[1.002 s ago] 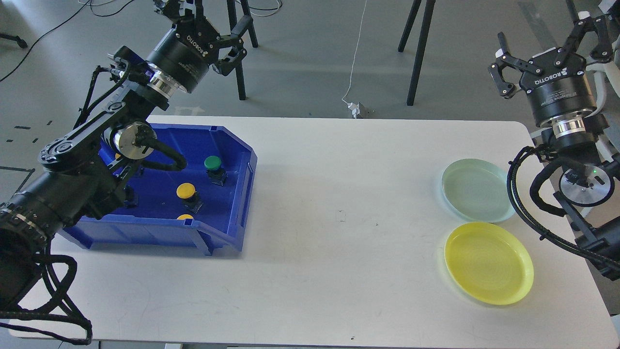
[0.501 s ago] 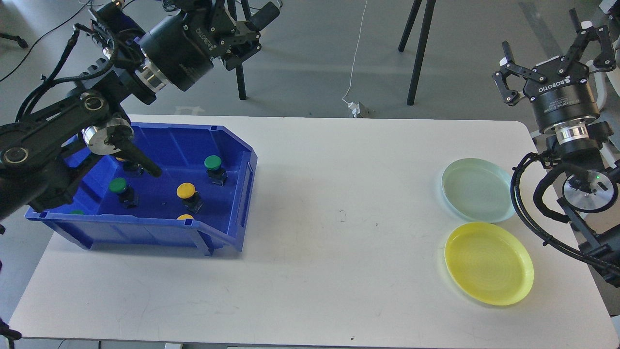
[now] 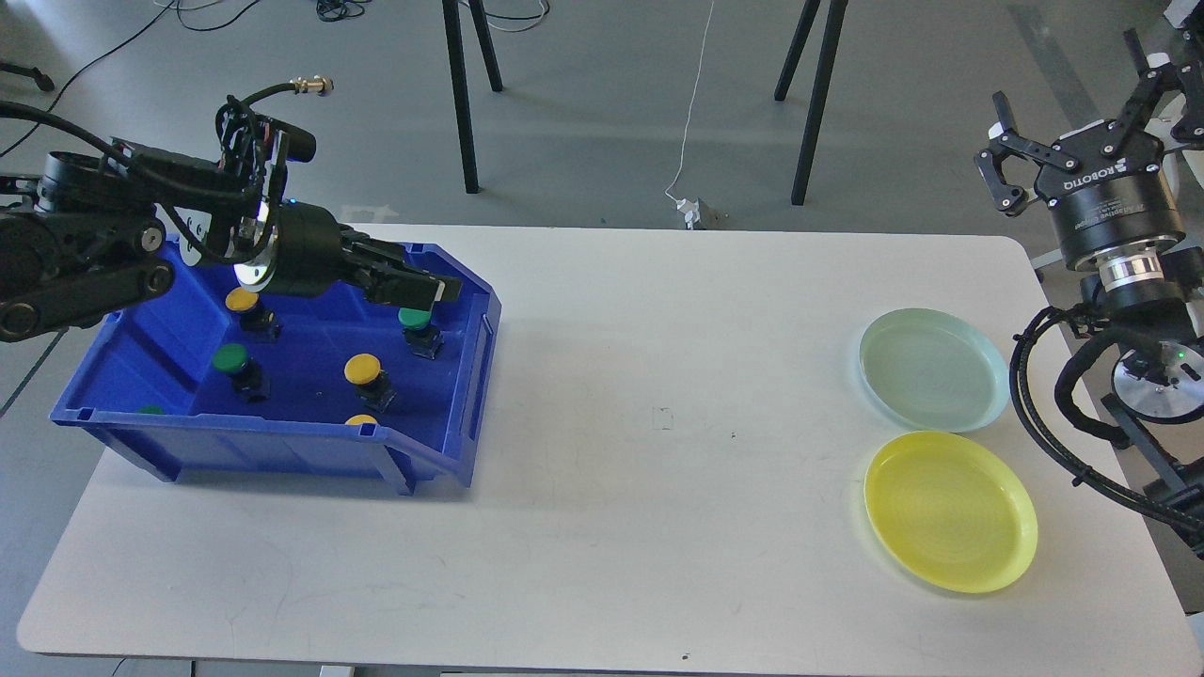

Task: Pass button and place on color plate
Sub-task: 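Grasp a yellow-topped button in the bin with the left gripper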

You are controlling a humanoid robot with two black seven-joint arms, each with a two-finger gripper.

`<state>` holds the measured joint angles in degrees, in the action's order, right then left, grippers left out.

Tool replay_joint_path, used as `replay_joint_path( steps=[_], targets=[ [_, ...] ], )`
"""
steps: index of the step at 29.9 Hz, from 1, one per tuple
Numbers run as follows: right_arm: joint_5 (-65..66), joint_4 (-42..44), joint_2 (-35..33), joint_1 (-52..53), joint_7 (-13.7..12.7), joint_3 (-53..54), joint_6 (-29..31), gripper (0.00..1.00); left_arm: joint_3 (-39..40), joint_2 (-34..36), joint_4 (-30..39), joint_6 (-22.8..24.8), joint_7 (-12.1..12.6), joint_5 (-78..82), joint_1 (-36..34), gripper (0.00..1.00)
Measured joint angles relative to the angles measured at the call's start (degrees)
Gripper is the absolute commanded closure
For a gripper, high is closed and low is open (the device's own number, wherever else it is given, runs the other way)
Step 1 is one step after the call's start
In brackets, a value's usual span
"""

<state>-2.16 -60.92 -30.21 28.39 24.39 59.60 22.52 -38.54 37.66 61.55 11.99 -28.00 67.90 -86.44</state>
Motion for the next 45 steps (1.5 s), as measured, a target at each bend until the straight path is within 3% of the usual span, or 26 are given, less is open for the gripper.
replay_joint_path(
  steps=[8,37,45],
  targets=[
    [0.1,0.5,-0.5,-0.6,-0.1,-0.1,0.2,0.01,-1.4,-5.4,-8.7,-1.5,0.0,0.1,7.8,0.01],
    [0.1,1.0,-0.5,-2.2,0.0,-0.2,0.3,0.01,-1.7,-7.6,-22.1,-1.8,0.0,0.1,17.8,0.01],
    [0.1,1.0,-0.5,-2.3,0.0,-0.4,0.3,0.01,-1.6,-9.9,-26.1,-1.5,0.0,0.1,20.6,0.07]
  ],
)
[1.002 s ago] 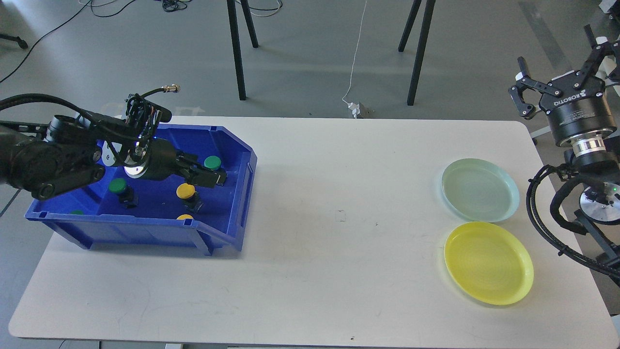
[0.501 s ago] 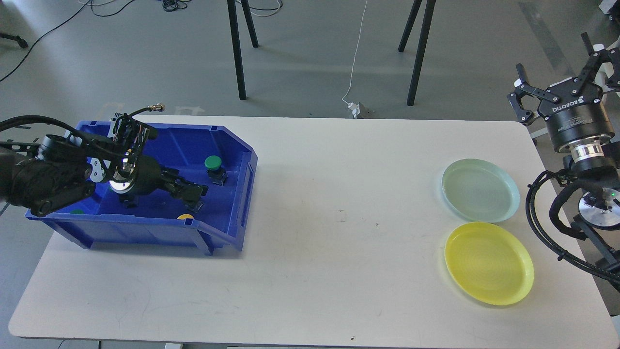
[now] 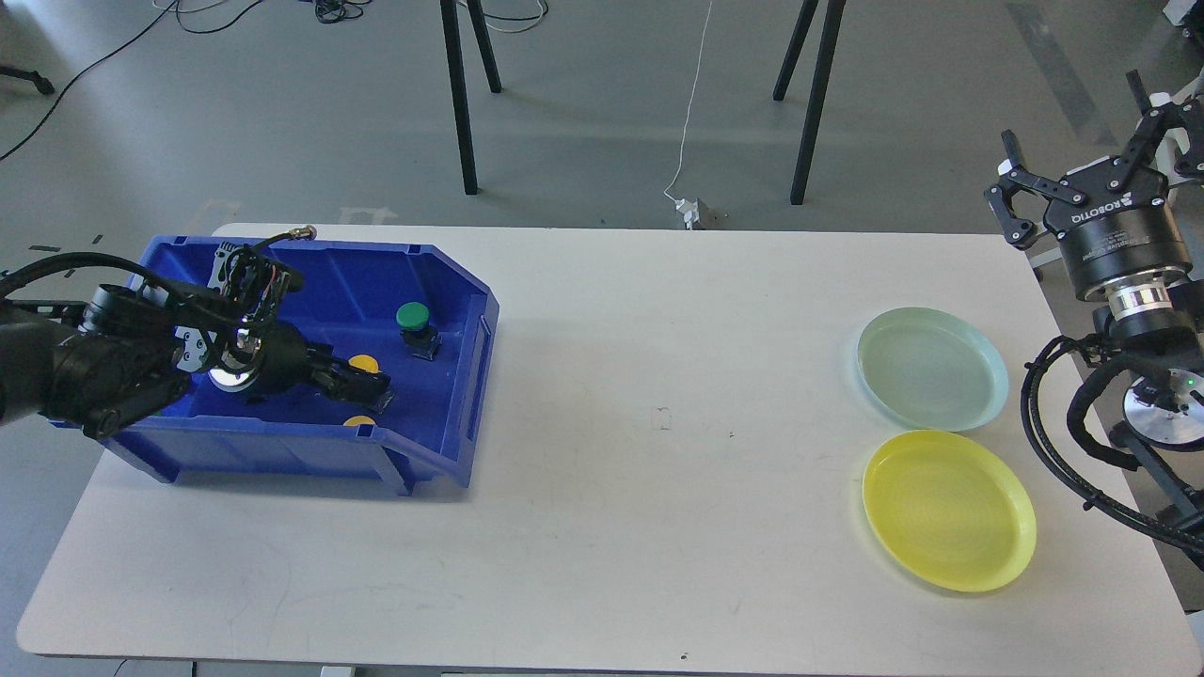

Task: Pass button and place on color plate
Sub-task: 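Grasp a yellow-topped button in the bin with the left gripper, then lift the button and extend the left arm toward the right gripper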

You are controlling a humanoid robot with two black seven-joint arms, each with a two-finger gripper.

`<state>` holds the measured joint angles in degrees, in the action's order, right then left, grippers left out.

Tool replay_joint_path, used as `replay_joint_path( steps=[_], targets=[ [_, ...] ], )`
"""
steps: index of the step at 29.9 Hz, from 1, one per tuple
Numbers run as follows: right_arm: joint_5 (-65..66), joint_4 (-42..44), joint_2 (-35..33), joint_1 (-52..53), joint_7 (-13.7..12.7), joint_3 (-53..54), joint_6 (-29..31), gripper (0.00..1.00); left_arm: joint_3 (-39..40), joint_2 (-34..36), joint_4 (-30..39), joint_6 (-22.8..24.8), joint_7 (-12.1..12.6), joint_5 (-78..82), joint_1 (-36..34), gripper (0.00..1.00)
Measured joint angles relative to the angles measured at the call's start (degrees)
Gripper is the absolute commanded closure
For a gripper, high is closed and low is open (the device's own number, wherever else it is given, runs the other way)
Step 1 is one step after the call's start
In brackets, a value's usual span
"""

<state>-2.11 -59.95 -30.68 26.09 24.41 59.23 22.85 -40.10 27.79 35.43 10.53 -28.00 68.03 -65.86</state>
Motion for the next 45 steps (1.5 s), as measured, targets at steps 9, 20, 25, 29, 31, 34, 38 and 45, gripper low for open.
replay_joint_path(
  steps=[9,20,25,29,31,34,38,45],
  targets=[
    [0.0,0.0,0.0,-0.7,0.0,0.1,0.0,0.01,-0.1,-0.5,-1.2,0.2,0.0,0.0,0.5,0.49],
    [0.0,0.2,0.0,-0.8,0.0,0.1,0.0,0.01,-0.2,-0.5,-0.9,0.5,0.0,0.0,0.4,1.00],
    [0.0,0.4,0.0,-0.9,0.0,0.0,0.0,0.01,0.2,0.0,0.2,0.3,0.0,0.0,-0.5,1.00],
    [0.0,0.5,0.0,-0.9,0.0,0.2,0.1,0.01,0.8,5.7,8.0,0.6,0.0,0.0,-5.0,1.00],
    [-0.1,0.8,-0.4,-1.0,0.0,0.6,0.4,0.01,2.4,11.7,15.6,0.7,0.0,0.1,-8.0,1.00],
    [-0.3,2.8,-0.6,-1.0,0.5,2.6,0.6,0.01,7.3,22.4,28.8,1.5,0.0,0.1,-11.2,1.00],
    [-0.3,4.8,-0.4,-1.0,0.7,4.3,0.4,0.01,17.8,34.8,43.3,7.9,0.0,-0.4,-11.5,1.00],
    [10.2,-6.6,-2.7,-5.1,1.0,2.0,-4.3,0.01,32.2,31.6,54.9,11.7,0.0,-17.1,-7.7,1.00]
  ],
)
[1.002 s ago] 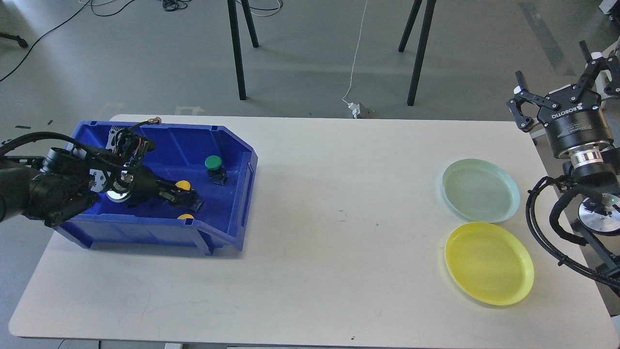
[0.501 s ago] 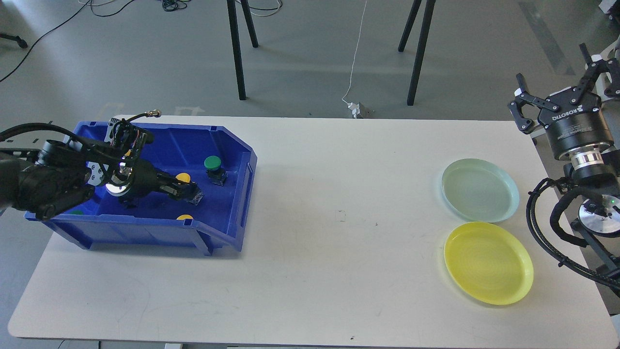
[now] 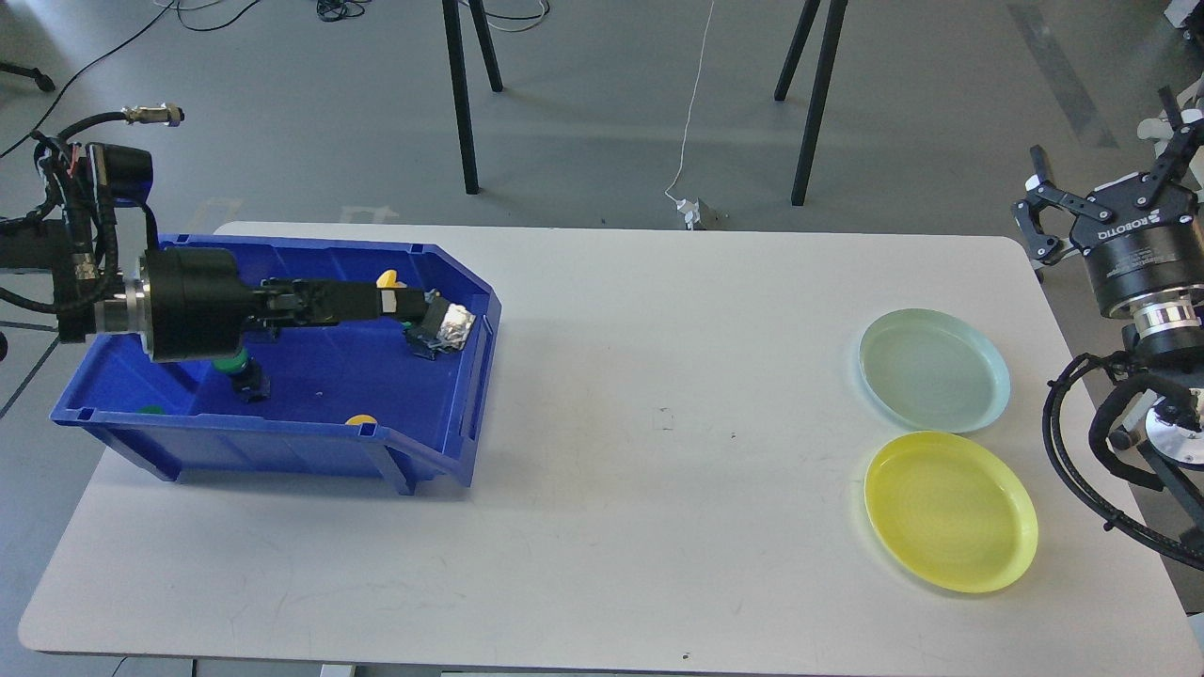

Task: Pass button and place on color plate
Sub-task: 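Lift the button and extend the left arm toward the right gripper, then close the right gripper on the button held by the left gripper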

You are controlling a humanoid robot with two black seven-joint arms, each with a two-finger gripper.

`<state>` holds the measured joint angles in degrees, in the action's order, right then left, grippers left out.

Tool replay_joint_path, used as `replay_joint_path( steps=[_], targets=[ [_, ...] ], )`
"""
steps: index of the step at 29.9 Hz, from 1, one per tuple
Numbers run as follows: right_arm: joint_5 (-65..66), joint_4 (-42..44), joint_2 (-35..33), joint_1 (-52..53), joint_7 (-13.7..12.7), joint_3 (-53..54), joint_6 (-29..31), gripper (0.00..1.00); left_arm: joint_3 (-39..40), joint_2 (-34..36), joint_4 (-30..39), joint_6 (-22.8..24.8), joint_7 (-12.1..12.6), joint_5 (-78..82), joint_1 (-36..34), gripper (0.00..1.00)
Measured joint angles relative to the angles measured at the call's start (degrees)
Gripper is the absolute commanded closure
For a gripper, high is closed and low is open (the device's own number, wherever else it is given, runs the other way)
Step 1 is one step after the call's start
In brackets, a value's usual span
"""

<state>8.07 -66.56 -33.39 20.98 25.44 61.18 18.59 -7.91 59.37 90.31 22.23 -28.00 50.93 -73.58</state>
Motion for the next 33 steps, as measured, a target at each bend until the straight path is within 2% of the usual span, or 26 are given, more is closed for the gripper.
replay_joint_path(
  steps=[3,6,8,12,18,33],
  targets=[
    [11.5,-7.1,-2.0,-2.5,1.5,-1.0,-3.5,0.01,3.7,-9.6,-4.0,0.0,0.0,-8.5,0.4,1.00],
    [19.6,-14.5,-4.7,-5.2,2.4,-4.5,-4.7,0.01,4.7,-20.4,-12.8,0.0,0.0,-14.4,0.6,1.00],
    [21.7,-18.8,-7.2,-6.1,2.5,-7.1,-4.9,0.01,4.8,-27.0,-19.3,0.3,0.0,-16.1,1.4,1.00],
    [22.6,-23.5,-10.1,-6.6,2.6,-9.4,-5.0,0.01,5.8,-34.9,-26.9,1.0,0.0,-17.1,4.8,1.00],
    [23.2,-23.8,-7.4,-5.1,2.6,-13.3,-5.0,0.01,10.3,-37.2,-29.5,2.8,0.0,-17.6,7.4,1.00],
    [22.6,-17.8,2.2,2.9,2.6,-19.0,-5.2,0.02,10.7,-37.3,-29.4,3.3,0.0,-17.5,8.2,0.99]
  ],
)
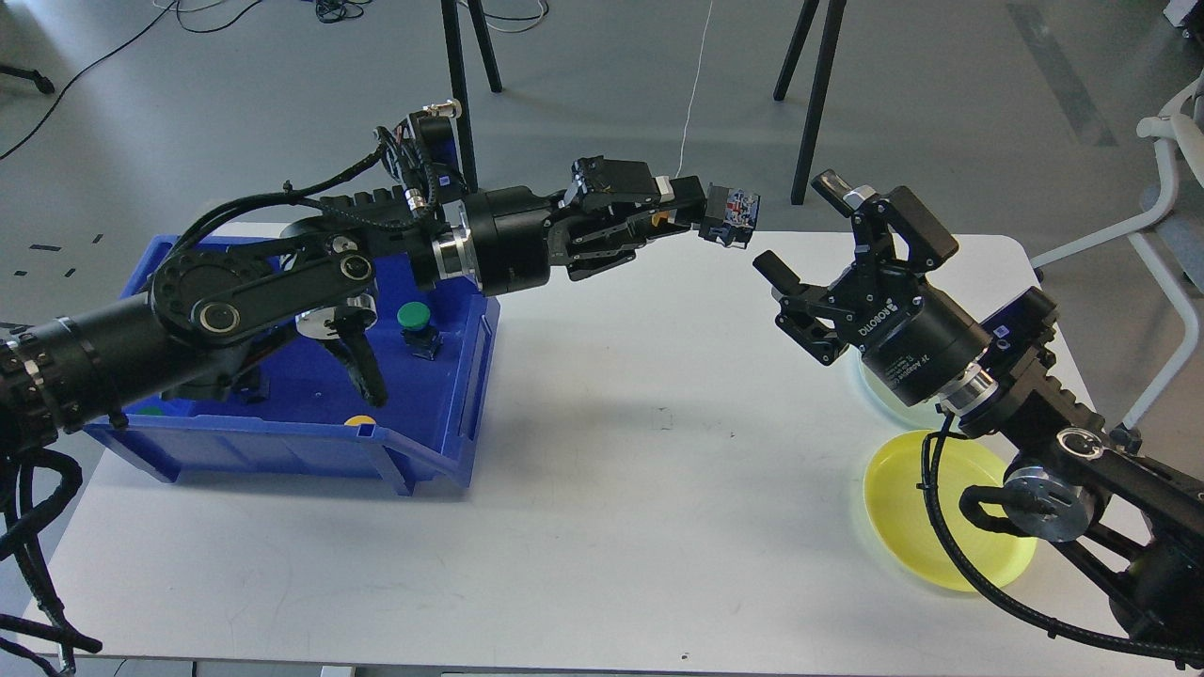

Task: Pass button and place on color plate
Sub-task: 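Close the right gripper on the button held by the left gripper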

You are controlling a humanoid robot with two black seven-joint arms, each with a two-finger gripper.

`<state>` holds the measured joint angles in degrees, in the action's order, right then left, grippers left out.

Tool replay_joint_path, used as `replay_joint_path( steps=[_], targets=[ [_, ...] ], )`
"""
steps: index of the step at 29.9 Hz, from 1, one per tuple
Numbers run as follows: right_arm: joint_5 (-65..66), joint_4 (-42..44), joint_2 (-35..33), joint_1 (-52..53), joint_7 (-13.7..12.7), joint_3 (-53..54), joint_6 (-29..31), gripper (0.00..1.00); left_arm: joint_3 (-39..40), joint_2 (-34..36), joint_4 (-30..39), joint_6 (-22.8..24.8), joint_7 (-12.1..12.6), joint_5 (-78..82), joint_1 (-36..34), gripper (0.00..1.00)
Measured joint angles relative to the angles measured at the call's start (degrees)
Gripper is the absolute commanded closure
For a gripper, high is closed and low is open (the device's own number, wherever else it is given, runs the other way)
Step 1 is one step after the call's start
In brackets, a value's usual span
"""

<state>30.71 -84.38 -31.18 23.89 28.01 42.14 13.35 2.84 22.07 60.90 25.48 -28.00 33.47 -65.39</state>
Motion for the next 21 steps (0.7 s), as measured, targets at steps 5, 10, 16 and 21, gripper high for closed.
replay_joint_path(
  steps=[5,10,16,21],
  targets=[
    [0.0,2.7,2.3,3.4,0.0,-3.7,0.0,0.02,0.0,0.0,0.0,0.0,0.0,0.0,0.0,0.99],
    [0.1,4.3,4.5,5.5,0.0,-4.5,0.0,0.14,0.0,-0.1,0.0,0.0,0.0,0.0,0.0,0.99],
    [0.2,4.4,4.4,6.2,0.0,-4.5,0.1,0.54,-0.1,-0.1,0.0,0.0,0.0,0.0,0.0,0.99],
    [0.6,4.0,3.6,6.2,0.0,-4.5,0.5,0.78,-0.1,-0.2,-0.1,-0.1,0.0,0.0,0.0,0.99]
  ],
)
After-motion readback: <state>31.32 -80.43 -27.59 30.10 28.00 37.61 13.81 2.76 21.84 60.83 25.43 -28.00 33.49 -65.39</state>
